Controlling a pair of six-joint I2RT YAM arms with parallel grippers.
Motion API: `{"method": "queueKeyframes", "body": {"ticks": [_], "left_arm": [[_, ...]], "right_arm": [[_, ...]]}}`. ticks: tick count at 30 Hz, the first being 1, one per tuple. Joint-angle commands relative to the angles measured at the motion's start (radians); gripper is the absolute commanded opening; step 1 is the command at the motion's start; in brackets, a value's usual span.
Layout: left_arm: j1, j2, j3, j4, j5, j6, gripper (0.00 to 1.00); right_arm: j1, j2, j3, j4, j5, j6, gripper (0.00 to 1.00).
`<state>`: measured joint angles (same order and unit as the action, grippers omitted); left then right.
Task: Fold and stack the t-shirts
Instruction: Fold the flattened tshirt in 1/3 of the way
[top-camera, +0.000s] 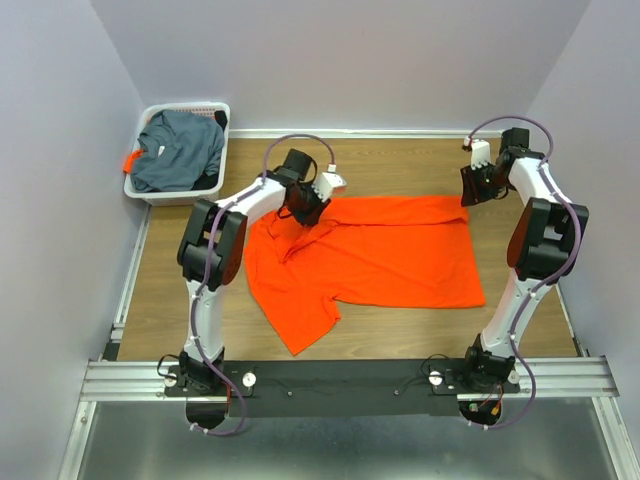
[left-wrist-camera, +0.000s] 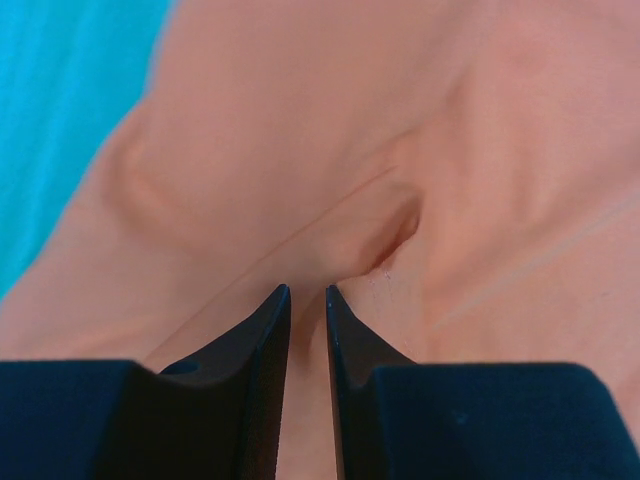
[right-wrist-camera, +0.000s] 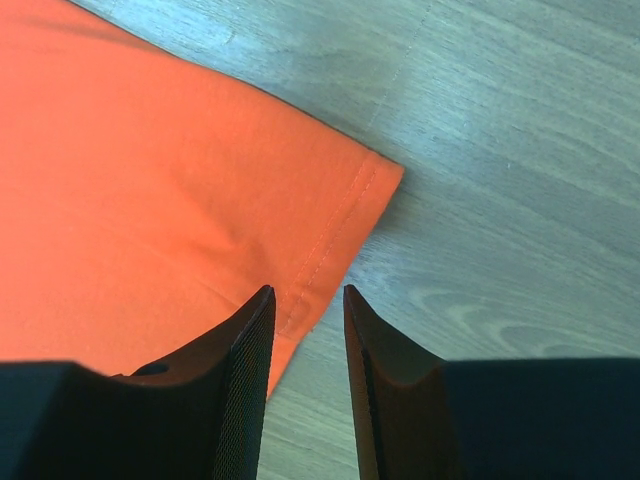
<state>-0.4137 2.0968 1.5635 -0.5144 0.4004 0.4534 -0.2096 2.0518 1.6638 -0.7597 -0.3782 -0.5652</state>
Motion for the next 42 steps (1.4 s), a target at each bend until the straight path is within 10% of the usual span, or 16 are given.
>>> {"method": "queueKeyframes", "body": {"ticks": [1, 19, 42], "left_arm": [[-0.060, -0.053, -0.048, -0.027, 0.000, 0.062, 0.28], [0.144, -0.210, -0.195, -0.030, 0.031, 0.019, 0.34], [0.293, 0.050, 0.113, -0.071, -0.005, -0.070, 0.36]], "right_arm": [[-0.001, 0.016, 0.016, -0.021, 0.022, 0.011, 0.41], [0.045, 0.002, -0.082, -0.015, 0.101, 0.014, 0.41], [0.087, 0.225, 0.186, 0.040, 0.242, 0.105, 0.45]]}}
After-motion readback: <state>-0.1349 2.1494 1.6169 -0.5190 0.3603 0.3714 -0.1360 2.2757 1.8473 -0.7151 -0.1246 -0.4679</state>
